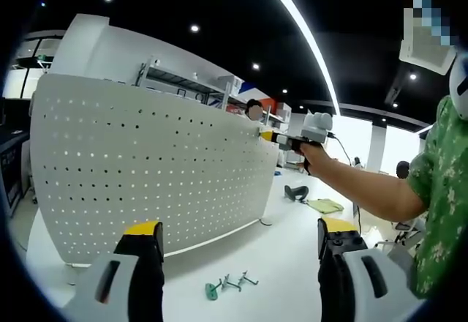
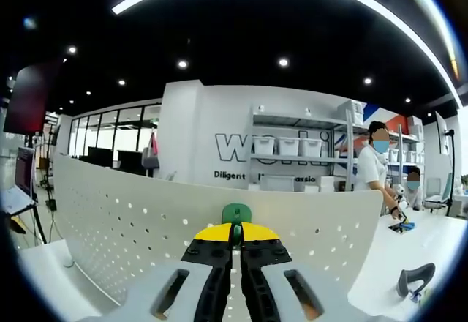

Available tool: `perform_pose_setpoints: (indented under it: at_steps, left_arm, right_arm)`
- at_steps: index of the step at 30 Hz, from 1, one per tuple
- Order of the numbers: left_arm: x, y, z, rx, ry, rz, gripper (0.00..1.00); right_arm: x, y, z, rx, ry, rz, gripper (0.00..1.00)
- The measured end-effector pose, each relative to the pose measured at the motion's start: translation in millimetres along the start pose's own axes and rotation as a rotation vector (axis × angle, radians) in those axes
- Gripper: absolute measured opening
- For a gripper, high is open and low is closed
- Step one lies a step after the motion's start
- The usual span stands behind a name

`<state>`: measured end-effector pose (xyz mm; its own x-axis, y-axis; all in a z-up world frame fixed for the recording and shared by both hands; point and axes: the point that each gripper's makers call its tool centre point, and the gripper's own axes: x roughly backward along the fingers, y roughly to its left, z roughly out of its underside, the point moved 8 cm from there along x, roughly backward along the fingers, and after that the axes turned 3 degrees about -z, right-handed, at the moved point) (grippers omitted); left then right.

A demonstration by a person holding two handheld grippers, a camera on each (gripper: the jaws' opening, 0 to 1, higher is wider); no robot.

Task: Insert the hook assembly into the mounting plate slot until the hook locks in place.

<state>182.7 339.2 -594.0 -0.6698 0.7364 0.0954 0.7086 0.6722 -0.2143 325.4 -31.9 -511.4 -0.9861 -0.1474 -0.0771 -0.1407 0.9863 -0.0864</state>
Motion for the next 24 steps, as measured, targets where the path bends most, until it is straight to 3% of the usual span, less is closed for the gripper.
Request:
perform_pose_setpoints:
  at_steps: [24]
  left_arm:
    - [-2.3, 0.5, 1.3, 0.001, 0.003, 0.006, 0.87]
  right_arm:
    - [-0.8, 2.1, 9.4, -0.002, 0.015, -0.003, 0.01]
